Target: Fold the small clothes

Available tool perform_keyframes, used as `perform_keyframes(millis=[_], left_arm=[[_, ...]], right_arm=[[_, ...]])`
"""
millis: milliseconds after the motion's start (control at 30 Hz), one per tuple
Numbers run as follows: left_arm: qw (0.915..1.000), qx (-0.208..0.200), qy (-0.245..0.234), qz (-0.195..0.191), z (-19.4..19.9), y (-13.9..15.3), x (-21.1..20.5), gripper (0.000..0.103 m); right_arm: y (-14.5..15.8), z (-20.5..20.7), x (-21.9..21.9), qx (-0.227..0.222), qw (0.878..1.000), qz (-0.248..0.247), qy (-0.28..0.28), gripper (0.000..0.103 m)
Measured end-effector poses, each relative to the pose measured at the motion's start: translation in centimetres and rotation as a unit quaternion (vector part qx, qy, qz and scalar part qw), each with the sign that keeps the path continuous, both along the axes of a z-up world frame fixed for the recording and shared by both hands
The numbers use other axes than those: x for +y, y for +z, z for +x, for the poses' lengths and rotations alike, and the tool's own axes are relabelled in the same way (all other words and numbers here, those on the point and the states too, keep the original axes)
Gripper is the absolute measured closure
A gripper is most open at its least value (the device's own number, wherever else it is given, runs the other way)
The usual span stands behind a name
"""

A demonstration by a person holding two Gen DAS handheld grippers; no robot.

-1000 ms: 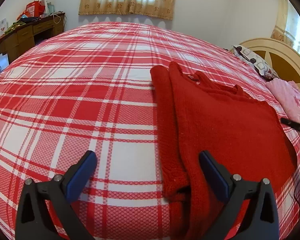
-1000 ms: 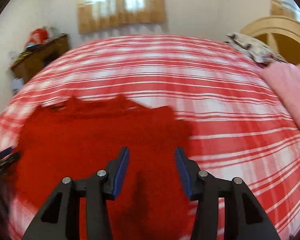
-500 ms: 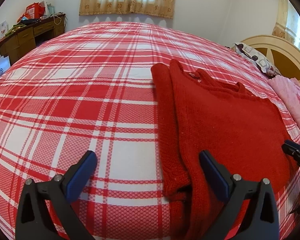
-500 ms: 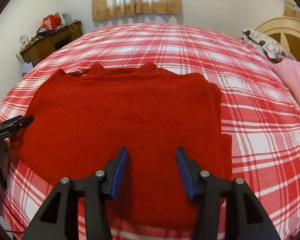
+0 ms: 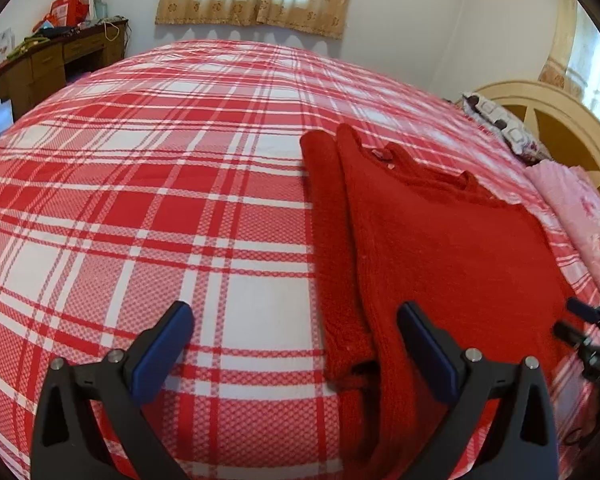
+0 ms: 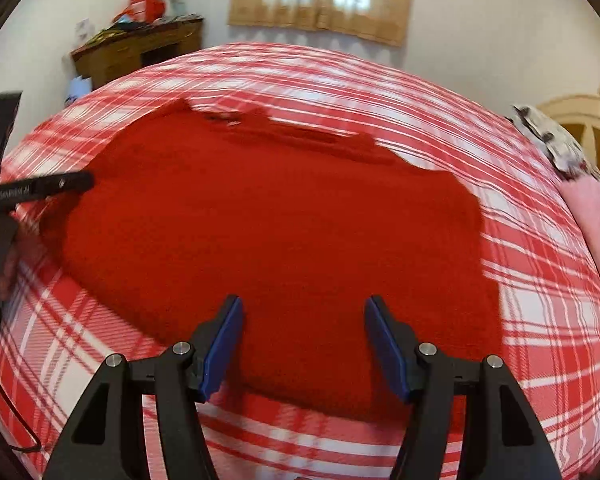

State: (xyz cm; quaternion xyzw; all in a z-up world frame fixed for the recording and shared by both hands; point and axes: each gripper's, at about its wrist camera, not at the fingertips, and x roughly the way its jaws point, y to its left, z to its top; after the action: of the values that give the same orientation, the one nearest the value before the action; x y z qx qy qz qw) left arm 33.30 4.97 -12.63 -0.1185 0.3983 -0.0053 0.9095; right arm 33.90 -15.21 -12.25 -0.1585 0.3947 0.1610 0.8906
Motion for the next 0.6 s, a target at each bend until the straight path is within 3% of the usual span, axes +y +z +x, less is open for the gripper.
perform_keyframes(millis=[133, 400, 600], left_arm=[[0.9996, -0.007, -0.003, -0.028, -0.7, 0.1, 1.2, 0.000], [0.9996, -0.011, -0.002, -0.028, -0.2, 0.7, 2.7, 0.000], [0.9985, -0.020, -0.009, -0.050, 0.7, 0.7, 3.2, 0.000]], right_arm=[[-0.2, -0.6, 2.0, -0.005, 1.000, -0.005, 0.027, 0.039], [-0.6, -2.2, 5.3, -0.017, 0.998, -0.020, 0.062, 0.039], [-0.2, -3.8, 7.8, -0.040, 0.995, -0.028, 0.091, 0.039]])
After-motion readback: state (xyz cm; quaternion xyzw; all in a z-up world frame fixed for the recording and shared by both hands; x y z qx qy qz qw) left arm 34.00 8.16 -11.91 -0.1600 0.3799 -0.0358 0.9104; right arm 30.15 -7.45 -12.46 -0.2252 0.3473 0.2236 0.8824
